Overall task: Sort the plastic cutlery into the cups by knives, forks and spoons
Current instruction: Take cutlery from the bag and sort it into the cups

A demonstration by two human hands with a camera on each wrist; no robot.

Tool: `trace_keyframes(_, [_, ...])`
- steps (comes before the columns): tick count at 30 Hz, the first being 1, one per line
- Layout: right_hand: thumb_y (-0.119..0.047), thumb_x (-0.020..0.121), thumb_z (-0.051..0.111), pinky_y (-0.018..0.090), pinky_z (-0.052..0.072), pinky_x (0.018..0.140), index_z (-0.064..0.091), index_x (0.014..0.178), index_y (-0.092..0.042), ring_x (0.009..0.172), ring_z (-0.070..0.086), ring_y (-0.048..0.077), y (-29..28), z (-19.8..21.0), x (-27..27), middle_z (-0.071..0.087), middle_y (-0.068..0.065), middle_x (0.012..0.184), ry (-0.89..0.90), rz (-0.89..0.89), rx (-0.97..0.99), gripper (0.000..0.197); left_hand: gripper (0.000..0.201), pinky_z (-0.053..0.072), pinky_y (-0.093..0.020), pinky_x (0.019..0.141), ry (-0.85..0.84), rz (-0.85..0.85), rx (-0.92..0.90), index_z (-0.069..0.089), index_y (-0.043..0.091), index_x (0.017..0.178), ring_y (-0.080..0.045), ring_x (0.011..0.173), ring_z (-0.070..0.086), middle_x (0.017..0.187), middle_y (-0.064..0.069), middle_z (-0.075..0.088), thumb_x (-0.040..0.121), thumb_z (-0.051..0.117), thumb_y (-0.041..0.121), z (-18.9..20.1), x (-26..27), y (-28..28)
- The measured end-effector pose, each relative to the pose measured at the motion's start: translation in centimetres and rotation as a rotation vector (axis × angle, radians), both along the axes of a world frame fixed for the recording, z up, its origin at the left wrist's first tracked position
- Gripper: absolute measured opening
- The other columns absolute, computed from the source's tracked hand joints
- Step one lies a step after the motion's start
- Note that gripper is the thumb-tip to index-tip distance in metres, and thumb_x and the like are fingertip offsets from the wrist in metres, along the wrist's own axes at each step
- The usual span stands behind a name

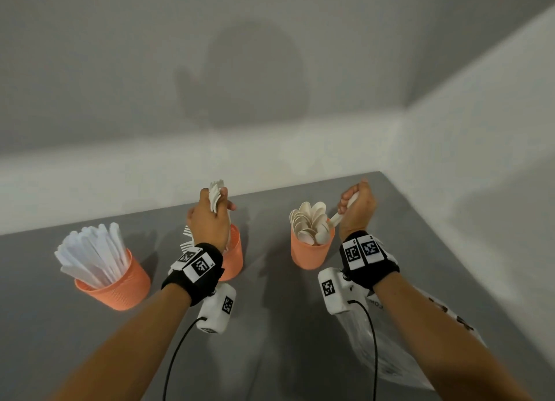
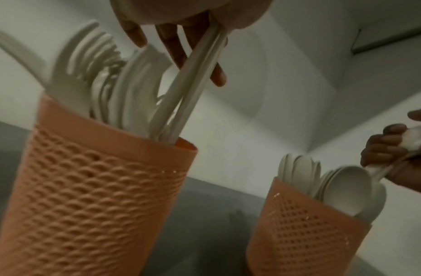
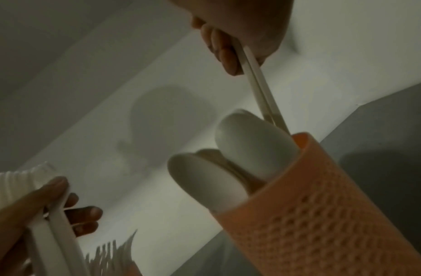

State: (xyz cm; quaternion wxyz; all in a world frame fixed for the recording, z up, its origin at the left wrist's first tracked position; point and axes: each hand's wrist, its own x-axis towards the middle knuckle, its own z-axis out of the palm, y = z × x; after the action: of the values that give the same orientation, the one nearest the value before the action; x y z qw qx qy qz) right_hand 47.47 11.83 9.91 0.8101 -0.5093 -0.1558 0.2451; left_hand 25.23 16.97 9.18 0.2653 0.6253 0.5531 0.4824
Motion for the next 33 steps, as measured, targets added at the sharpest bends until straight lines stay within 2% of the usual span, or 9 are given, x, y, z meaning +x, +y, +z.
trace_keyframes(3, [-0.029,0.074,0.038,0.026,0.035,0.06,0.04,0.046,-0.016,0.045,0.031,0.018,0.0,-1.3,-0.7,0.037,0.004,0.046,-0.119,0.002,-0.138,0.031,0.048,0.034,-0.044,0.096,0.34,0.057,0.003,0.057,0.011,0.081,-0.032,0.088,0.057,0.074,-0.006,0.065,0.084,0.031,0.051,-0.9,-0.9,0.4])
trace_keyframes(7, [-0.031,0.079,0.038,0.035,0.043,0.066,0.052,0.067,-0.021,0.065,0.05,0.023,-0.3,-2.7,-1.5,0.054,0.003,0.063,-0.357,0.064,-0.304,0.021,0.04,0.035,-0.041,0.086,0.426,0.04,-0.043,0.058,0.008,0.075,-0.034,0.089,0.054,0.073,-0.013,0.063,0.086,0.046,0.044,-1.8,-1.9,0.1])
trace_keyframes(10, [-0.016,0.092,0.039,0.011,0.04,0.058,0.06,0.098,-0.01,0.065,0.051,0.018,-0.6,-2.9,-1.5,0.057,0.006,0.077,-0.513,0.063,-0.369,0.022,0.025,0.041,-0.039,0.077,0.424,-0.009,0.009,0.06,0.001,0.092,-0.038,0.085,0.056,0.083,-0.02,0.065,0.088,0.058,0.026,-1.4,-1.7,-0.1])
trace_keyframes(12, [-0.003,0.094,0.037,0.01,0.036,0.054,0.06,0.105,-0.003,0.063,0.05,0.018,-0.9,-2.7,-1.7,0.058,0.012,0.077,-0.646,0.041,-0.381,0.025,0.027,0.044,-0.039,0.078,0.417,-0.06,0.028,0.054,0.0,0.109,-0.039,0.088,0.059,0.095,-0.022,0.065,0.087,0.059,0.015,-1.0,-1.6,-0.3])
trace_keyframes(16, [0.01,0.086,0.036,0.014,0.036,0.083,0.065,0.106,0.001,0.1,0.057,0.027,-0.4,-3.2,-1.3,0.06,0.017,0.108,-0.908,0.138,-0.473,0.036,0.047,0.046,-0.034,0.074,0.406,-0.195,0.075,0.039,0.011,0.134,-0.036,0.094,0.061,0.12,-0.017,0.056,0.089,0.05,0.003,-0.6,-1.4,-0.6])
trace_keyframes(21, [-0.037,0.085,0.012,0.047,0.018,0.114,0.053,0.126,0.002,0.137,0.033,0.035,-0.5,-2.9,-1.7,0.05,0.021,0.136,-1.318,0.152,-0.836,0.07,0.04,0.052,-0.041,0.07,0.649,-0.244,0.213,0.055,0.004,0.124,-0.038,0.076,0.065,0.112,-0.018,0.061,0.091,0.035,0.016,-0.7,-1.8,-0.3])
trace_keyframes(24, [-0.057,0.075,-0.004,0.046,-0.002,0.117,0.042,0.137,-0.001,0.145,0.013,0.03,-0.7,-2.2,-1.9,0.031,0.019,0.15,-1.415,0.194,-0.964,0.095,0.053,0.044,-0.049,0.095,0.78,-0.2,0.247,0.057,0.001,0.122,-0.033,0.096,0.066,0.112,-0.017,0.066,0.091,0.025,0.029,-0.9,-1.9,-0.1])
trace_keyframes(29, [-0.068,0.088,0.017,0.049,-0.005,0.116,0.024,0.146,-0.01,0.146,0.004,0.026,-1.0,-2.6,-1.6,0.015,0.017,0.156,-1.374,0.36,-1.123,0.082,0.083,0.004,-0.049,0.116,0.87,-0.211,0.095,0.038,0.008,0.14,-0.023,0.135,0.039,0.144,-0.01,0.044,0.082,-0.001,0.054,-1.1,-1.8,-0.9])
trace_keyframes(33, [-0.067,0.088,0.025,0.052,-0.003,0.115,0.023,0.147,-0.014,0.146,0.003,0.027,-1.1,-2.8,-1.7,0.013,0.017,0.156,-1.358,0.393,-1.177,0.079,0.1,0.003,-0.046,0.117,1.03,-0.282,-0.046,0.025,0.01,0.146,-0.02,0.144,0.02,0.154,-0.006,0.027,0.07,-0.01,0.065,-2.5,-1.9,-1.6])
